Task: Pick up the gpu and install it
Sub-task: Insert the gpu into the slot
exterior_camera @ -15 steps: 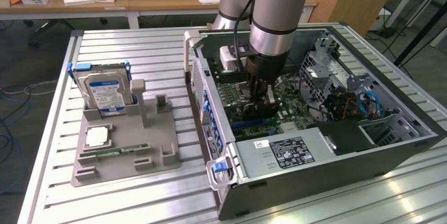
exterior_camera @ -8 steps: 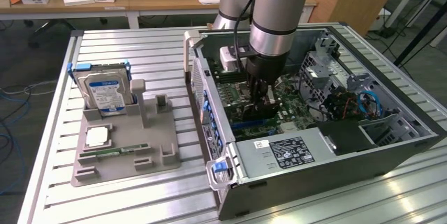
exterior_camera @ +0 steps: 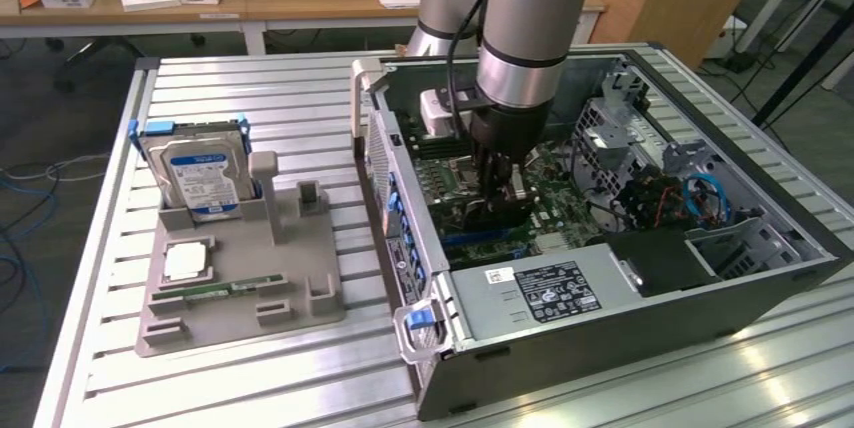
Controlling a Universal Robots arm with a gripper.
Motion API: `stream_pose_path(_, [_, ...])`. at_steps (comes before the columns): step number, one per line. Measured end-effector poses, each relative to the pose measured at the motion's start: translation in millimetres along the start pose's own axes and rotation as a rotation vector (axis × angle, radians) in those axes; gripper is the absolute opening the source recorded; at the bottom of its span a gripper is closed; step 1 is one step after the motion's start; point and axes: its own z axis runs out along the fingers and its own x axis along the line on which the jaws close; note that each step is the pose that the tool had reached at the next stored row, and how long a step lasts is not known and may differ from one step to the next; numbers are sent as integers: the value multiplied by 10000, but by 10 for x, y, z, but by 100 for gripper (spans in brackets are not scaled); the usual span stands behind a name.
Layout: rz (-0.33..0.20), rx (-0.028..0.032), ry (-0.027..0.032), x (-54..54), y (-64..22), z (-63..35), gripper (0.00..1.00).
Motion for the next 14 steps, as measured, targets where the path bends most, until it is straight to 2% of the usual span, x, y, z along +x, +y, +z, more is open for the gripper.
stream_pose_path(5, [2,0,4,4,1,0,26])
stream_pose_path(10, [3,74,-3,2,4,20,26])
stream_pose_path(14, [2,84,-3,2,4,23,26])
